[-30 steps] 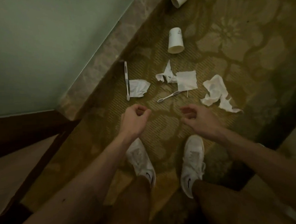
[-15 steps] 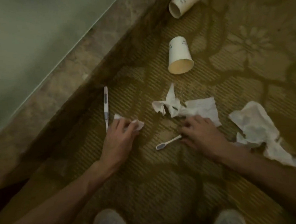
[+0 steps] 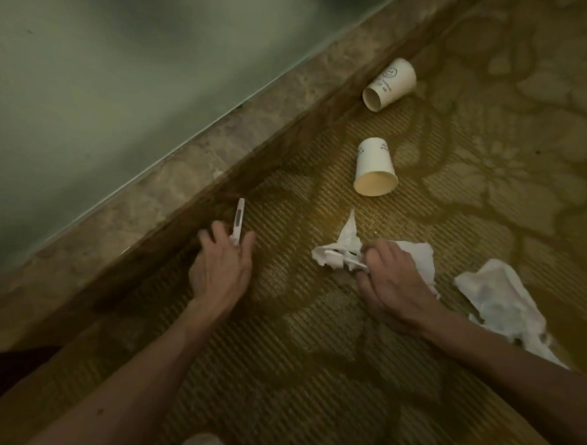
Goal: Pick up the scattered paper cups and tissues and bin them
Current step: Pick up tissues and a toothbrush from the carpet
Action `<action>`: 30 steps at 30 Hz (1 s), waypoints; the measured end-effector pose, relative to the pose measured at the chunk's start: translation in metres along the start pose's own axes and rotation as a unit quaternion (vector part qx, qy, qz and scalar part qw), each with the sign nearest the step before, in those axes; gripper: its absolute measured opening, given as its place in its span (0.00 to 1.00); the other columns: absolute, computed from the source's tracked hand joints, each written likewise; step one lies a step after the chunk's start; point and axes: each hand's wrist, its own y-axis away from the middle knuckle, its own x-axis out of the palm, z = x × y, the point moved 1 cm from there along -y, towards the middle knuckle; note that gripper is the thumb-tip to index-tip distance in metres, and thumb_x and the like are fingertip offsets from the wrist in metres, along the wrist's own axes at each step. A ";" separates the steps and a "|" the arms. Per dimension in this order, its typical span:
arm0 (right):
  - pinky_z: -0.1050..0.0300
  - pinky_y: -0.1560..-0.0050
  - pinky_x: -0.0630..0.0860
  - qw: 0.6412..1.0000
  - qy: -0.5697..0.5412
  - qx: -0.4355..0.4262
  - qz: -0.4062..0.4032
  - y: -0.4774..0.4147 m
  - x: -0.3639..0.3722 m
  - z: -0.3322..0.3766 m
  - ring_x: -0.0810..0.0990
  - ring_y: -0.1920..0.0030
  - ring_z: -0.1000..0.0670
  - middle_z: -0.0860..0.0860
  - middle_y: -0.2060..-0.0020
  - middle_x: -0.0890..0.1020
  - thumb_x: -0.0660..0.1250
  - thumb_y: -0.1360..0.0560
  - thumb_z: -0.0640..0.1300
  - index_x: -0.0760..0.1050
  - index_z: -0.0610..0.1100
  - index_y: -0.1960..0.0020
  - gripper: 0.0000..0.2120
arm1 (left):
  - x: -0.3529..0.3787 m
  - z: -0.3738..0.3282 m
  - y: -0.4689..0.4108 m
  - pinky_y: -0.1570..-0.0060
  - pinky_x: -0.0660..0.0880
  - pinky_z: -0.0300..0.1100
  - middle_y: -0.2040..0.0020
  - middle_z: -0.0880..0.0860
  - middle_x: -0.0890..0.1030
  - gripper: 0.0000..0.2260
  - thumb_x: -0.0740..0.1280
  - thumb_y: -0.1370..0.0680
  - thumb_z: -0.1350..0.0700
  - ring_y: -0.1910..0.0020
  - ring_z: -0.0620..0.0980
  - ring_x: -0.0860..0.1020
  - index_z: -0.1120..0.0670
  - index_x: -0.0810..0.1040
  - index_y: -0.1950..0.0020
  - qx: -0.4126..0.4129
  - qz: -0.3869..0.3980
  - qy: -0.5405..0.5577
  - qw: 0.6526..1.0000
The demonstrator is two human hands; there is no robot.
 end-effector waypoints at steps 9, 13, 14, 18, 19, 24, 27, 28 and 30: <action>0.50 0.57 0.69 0.994 -0.067 0.075 0.031 -0.014 0.011 -0.003 0.78 0.53 0.39 0.41 0.53 0.80 0.60 0.22 0.37 0.73 0.38 0.50 0.04 | -0.001 -0.015 0.005 0.53 0.71 0.51 0.50 0.59 0.77 0.07 0.58 0.16 0.54 0.51 0.59 0.77 0.57 0.71 0.47 0.149 0.099 0.052 0.982; 0.54 0.63 0.69 0.961 -0.209 0.180 0.013 -0.003 -0.003 -0.008 0.76 0.60 0.47 0.50 0.62 0.79 0.66 0.24 0.41 0.74 0.46 0.56 0.03 | 0.010 -0.056 0.021 0.61 0.72 0.45 0.51 0.52 0.79 0.07 0.57 0.17 0.56 0.60 0.48 0.77 0.51 0.70 0.39 0.123 0.168 0.184 0.961; 0.55 0.67 0.67 0.946 -0.250 0.208 0.008 0.002 -0.009 -0.009 0.73 0.65 0.50 0.52 0.68 0.75 0.69 0.25 0.41 0.70 0.47 0.62 0.10 | 0.012 -0.070 0.026 0.60 0.73 0.45 0.49 0.52 0.80 0.09 0.57 0.17 0.57 0.58 0.49 0.78 0.51 0.72 0.38 0.085 0.176 0.211 0.958; 0.57 0.68 0.67 0.900 -0.365 0.238 -0.023 0.023 -0.039 -0.007 0.69 0.71 0.55 0.50 0.73 0.70 0.74 0.30 0.39 0.65 0.45 0.68 0.18 | 0.013 -0.125 0.053 0.46 0.78 0.48 0.43 0.59 0.83 0.23 0.55 0.16 0.43 0.43 0.59 0.81 0.58 0.82 0.41 -0.091 0.392 0.446 0.800; 0.56 0.66 0.69 0.891 -0.384 0.240 -0.034 0.028 -0.045 -0.006 0.72 0.70 0.54 0.49 0.72 0.72 0.74 0.30 0.38 0.68 0.43 0.68 0.16 | 0.013 -0.137 0.063 0.44 0.78 0.49 0.42 0.61 0.83 0.31 0.53 0.18 0.36 0.42 0.59 0.81 0.60 0.82 0.39 -0.109 0.480 0.501 0.712; 0.58 0.67 0.72 0.865 -0.414 0.262 -0.111 0.046 -0.050 -0.011 0.75 0.70 0.58 0.58 0.75 0.75 0.73 0.29 0.38 0.69 0.49 0.69 0.17 | 0.031 -0.172 0.093 0.35 0.74 0.55 0.43 0.63 0.83 0.32 0.60 0.24 0.30 0.41 0.59 0.81 0.57 0.84 0.46 -0.117 0.571 0.547 0.601; 0.58 0.67 0.72 0.870 -0.409 0.249 -0.120 0.059 -0.055 -0.020 0.75 0.70 0.61 0.61 0.75 0.75 0.75 0.30 0.44 0.68 0.53 0.69 0.17 | 0.043 -0.180 0.101 0.38 0.76 0.55 0.44 0.62 0.84 0.26 0.61 0.20 0.36 0.43 0.59 0.83 0.58 0.84 0.44 -0.138 0.559 0.528 0.625; 0.58 0.66 0.74 0.871 -0.415 0.242 -0.107 0.063 -0.057 -0.022 0.77 0.69 0.61 0.61 0.74 0.77 0.76 0.31 0.45 0.70 0.54 0.68 0.16 | 0.045 -0.182 0.104 0.39 0.77 0.55 0.44 0.63 0.83 0.26 0.61 0.19 0.38 0.43 0.59 0.83 0.59 0.83 0.42 -0.143 0.553 0.520 0.635; 0.60 0.63 0.78 0.868 -0.439 0.223 -0.065 0.070 -0.061 -0.027 0.81 0.64 0.59 0.58 0.69 0.81 0.77 0.33 0.46 0.73 0.54 0.63 0.12 | 0.047 -0.185 0.109 0.45 0.80 0.53 0.45 0.63 0.84 0.23 0.63 0.19 0.41 0.45 0.59 0.83 0.60 0.82 0.40 -0.136 0.550 0.503 0.652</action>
